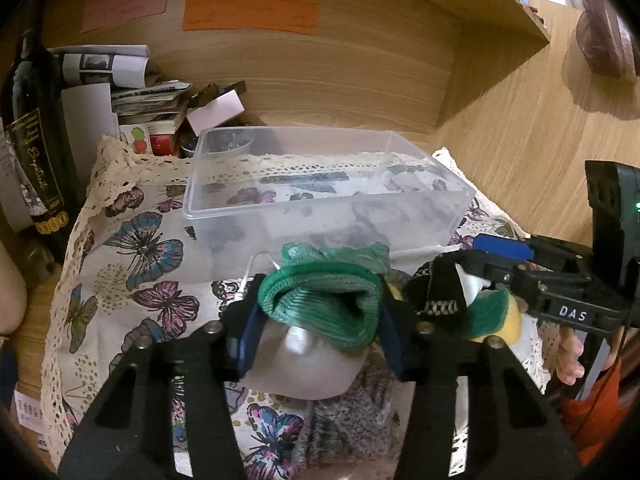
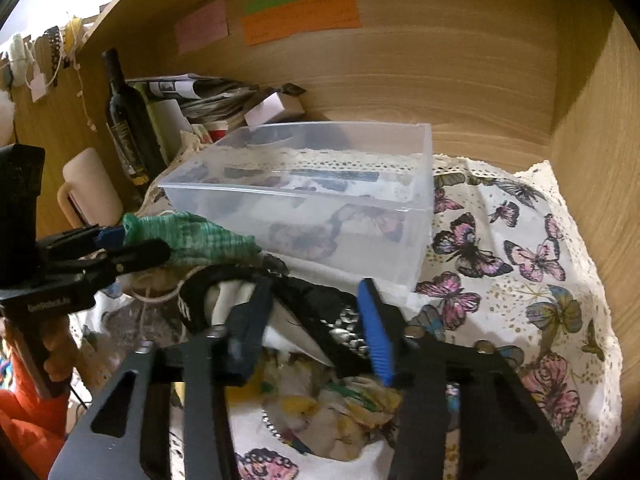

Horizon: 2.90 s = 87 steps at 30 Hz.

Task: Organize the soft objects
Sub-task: 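Grasp the green mesh strap with the left gripper while the right gripper grasps the black strap item, then carry the green strap with the left gripper while the right gripper carries the black item over the box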

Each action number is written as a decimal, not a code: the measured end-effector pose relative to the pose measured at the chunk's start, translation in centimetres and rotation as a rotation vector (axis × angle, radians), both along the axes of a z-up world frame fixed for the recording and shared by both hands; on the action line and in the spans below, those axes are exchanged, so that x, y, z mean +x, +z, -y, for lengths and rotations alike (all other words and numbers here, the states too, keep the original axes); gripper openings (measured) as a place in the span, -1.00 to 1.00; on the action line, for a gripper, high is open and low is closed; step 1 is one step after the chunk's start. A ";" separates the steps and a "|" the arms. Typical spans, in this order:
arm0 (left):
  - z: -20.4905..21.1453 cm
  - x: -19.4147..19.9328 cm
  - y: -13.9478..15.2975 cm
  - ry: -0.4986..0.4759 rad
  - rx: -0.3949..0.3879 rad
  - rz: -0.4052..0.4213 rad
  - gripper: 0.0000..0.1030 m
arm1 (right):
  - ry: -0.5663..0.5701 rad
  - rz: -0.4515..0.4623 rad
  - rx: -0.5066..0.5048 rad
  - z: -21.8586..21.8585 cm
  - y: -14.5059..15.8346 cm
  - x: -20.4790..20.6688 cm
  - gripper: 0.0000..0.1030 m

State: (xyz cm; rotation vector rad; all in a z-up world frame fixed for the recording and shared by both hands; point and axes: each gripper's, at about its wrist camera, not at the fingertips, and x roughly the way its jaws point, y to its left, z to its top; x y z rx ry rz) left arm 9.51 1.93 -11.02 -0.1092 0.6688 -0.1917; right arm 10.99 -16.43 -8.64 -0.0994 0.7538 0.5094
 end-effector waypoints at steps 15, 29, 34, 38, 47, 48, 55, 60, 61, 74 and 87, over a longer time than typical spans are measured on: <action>0.2 -0.6 2.9 0.006 -0.013 0.082 -0.70 | -0.009 0.052 0.039 1.4 2.0 -0.5 -0.29; -0.6 -2.2 6.6 0.041 -0.023 0.208 -0.72 | 0.035 -0.041 0.007 1.5 -1.0 1.0 -0.19; -0.8 -2.4 7.3 0.059 -0.010 0.230 -0.72 | 0.030 0.031 0.004 1.1 0.1 0.1 -0.68; -0.7 -2.2 7.7 0.067 0.000 0.241 -0.72 | 0.028 0.117 0.005 0.8 2.1 -0.7 -0.71; -1.1 -1.1 9.8 0.094 0.009 0.295 -0.72 | 0.008 0.277 0.056 0.5 7.1 -0.8 -0.72; -1.2 -1.0 10.0 0.098 0.010 0.300 -0.72 | 0.006 0.293 0.065 0.4 7.6 -0.6 -0.72; -1.8 1.5 10.7 0.123 -0.001 0.287 -0.72 | -0.026 0.346 0.105 -0.3 9.9 1.4 -0.72; -1.8 3.8 9.9 0.130 0.010 0.239 -0.72 | -0.045 0.332 0.077 -1.5 9.6 3.6 -0.72; -1.8 4.4 9.6 0.129 0.010 0.224 -0.72 | -0.047 0.323 0.067 -1.8 9.3 4.2 -0.72; -0.9 11.0 5.5 0.149 0.103 0.062 -0.71 | -0.071 0.186 -0.073 -3.9 5.0 9.8 -0.72; 0.0 13.6 2.9 0.083 0.113 -0.090 -0.42 | -0.028 0.052 -0.165 -4.9 1.2 11.8 -0.64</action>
